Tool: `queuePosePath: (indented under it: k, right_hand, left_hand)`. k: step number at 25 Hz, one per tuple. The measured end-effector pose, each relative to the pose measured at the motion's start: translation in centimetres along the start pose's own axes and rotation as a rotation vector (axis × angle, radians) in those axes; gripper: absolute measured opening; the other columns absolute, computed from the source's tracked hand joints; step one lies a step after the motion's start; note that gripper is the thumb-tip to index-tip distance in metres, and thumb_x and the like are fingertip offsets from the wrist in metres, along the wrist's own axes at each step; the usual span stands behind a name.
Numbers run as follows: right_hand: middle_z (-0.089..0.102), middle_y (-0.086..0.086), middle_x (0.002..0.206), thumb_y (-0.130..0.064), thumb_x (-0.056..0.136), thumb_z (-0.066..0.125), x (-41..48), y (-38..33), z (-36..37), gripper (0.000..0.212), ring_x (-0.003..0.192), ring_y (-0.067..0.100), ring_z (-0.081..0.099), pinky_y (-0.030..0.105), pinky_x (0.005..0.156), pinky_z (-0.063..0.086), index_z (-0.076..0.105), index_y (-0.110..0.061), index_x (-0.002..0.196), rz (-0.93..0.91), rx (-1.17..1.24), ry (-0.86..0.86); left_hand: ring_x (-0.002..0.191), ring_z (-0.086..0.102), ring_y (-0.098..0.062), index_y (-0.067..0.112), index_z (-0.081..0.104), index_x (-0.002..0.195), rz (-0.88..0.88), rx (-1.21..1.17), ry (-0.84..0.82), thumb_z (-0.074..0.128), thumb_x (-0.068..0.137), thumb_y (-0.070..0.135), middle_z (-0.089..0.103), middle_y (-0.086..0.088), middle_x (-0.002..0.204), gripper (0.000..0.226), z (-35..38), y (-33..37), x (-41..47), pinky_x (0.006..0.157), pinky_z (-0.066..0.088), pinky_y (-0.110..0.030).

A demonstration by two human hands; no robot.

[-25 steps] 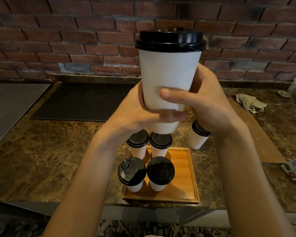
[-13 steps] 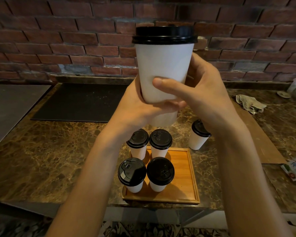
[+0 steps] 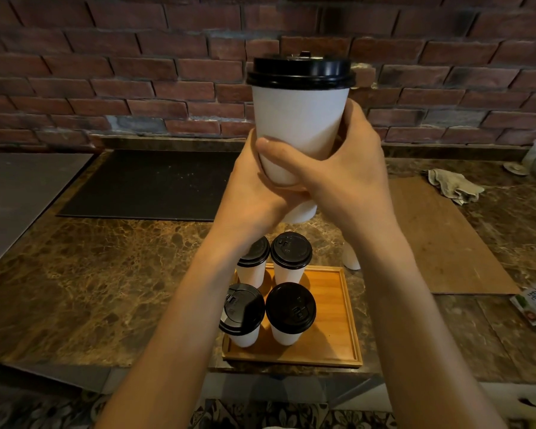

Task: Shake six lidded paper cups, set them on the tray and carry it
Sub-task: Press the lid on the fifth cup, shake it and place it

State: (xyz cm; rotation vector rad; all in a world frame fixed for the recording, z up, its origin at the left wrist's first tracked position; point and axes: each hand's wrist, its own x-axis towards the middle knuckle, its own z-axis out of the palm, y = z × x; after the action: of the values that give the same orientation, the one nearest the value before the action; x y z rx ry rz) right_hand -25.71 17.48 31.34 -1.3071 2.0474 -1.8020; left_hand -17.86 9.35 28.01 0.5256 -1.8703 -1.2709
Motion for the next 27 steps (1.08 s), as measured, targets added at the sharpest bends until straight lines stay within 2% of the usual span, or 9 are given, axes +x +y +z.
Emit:
queuePosePath:
  k: [3,6,10,13,18,23,27]
  right_hand:
    - [0.057,-0.014,0.116,-0.048,0.066,0.084,0.2,-0.1,-0.3,0.080,0.106,0.001,0.057,0.025,0.086,0.056,0.047,-0.022,0.133,-0.007,0.031,-0.010]
    - [0.060,-0.009,0.118,-0.042,0.068,0.085,0.4,-0.2,-0.9,0.076,0.105,0.003,0.060,0.025,0.083,0.057,0.049,-0.019,0.131,-0.013,0.102,-0.052]
    - [0.062,-0.004,0.120,-0.033,0.072,0.084,0.6,0.0,-1.8,0.072,0.107,0.006,0.062,0.027,0.084,0.057,0.050,-0.016,0.133,-0.016,0.186,-0.149]
    - [0.063,-0.002,0.118,-0.029,0.072,0.082,0.6,0.1,-2.4,0.068,0.107,0.008,0.063,0.024,0.082,0.056,0.051,-0.013,0.131,-0.043,0.238,-0.236]
    - [0.067,-0.007,0.110,-0.032,0.067,0.079,0.5,0.4,-3.1,0.060,0.106,0.010,0.064,0.021,0.081,0.053,0.056,-0.018,0.121,-0.069,0.305,-0.312]
    - [0.068,-0.015,0.103,-0.029,0.069,0.078,0.4,0.3,-3.2,0.052,0.104,0.005,0.064,0.018,0.080,0.052,0.056,-0.026,0.115,-0.063,0.315,-0.350]
    - [0.067,-0.009,0.107,-0.023,0.072,0.077,0.5,0.4,-3.1,0.049,0.104,0.007,0.064,0.020,0.079,0.053,0.055,-0.024,0.116,-0.043,0.288,-0.347]
  left_hand:
    - [0.092,0.055,0.021,0.018,0.043,0.132,-0.001,-0.035,-0.033,0.082,0.069,0.013,0.058,0.016,0.107,0.075,-0.4,-0.1,0.1,0.069,0.044,0.000]
    - [0.101,0.058,0.010,0.027,0.044,0.128,-0.004,-0.054,-0.069,0.084,0.067,0.018,0.060,0.012,0.116,0.074,-0.9,0.0,-0.1,0.071,0.048,-0.006]
    - [0.096,0.059,0.012,0.039,0.045,0.111,0.017,-0.058,-0.104,0.085,0.065,0.017,0.061,0.019,0.105,0.065,-1.3,0.5,-0.4,0.067,0.047,-0.004]
    - [0.094,0.063,0.007,0.034,0.048,0.112,-0.003,-0.110,-0.198,0.085,0.062,0.015,0.066,0.023,0.100,0.066,-1.6,0.8,-0.5,0.068,0.050,-0.008]
    - [0.099,0.065,-0.003,0.024,0.050,0.121,0.000,-0.144,-0.284,0.089,0.056,0.016,0.067,0.014,0.104,0.077,-1.9,1.2,-0.8,0.074,0.052,-0.014]
    - [0.097,0.065,-0.002,0.018,0.047,0.122,0.017,-0.149,-0.296,0.083,0.061,0.009,0.065,0.009,0.105,0.072,-1.9,1.2,-0.9,0.073,0.051,-0.012]
    - [0.099,0.064,-0.002,0.023,0.049,0.120,0.022,-0.164,-0.274,0.084,0.059,0.015,0.067,0.014,0.104,0.070,-1.6,1.0,-0.9,0.073,0.052,-0.013]
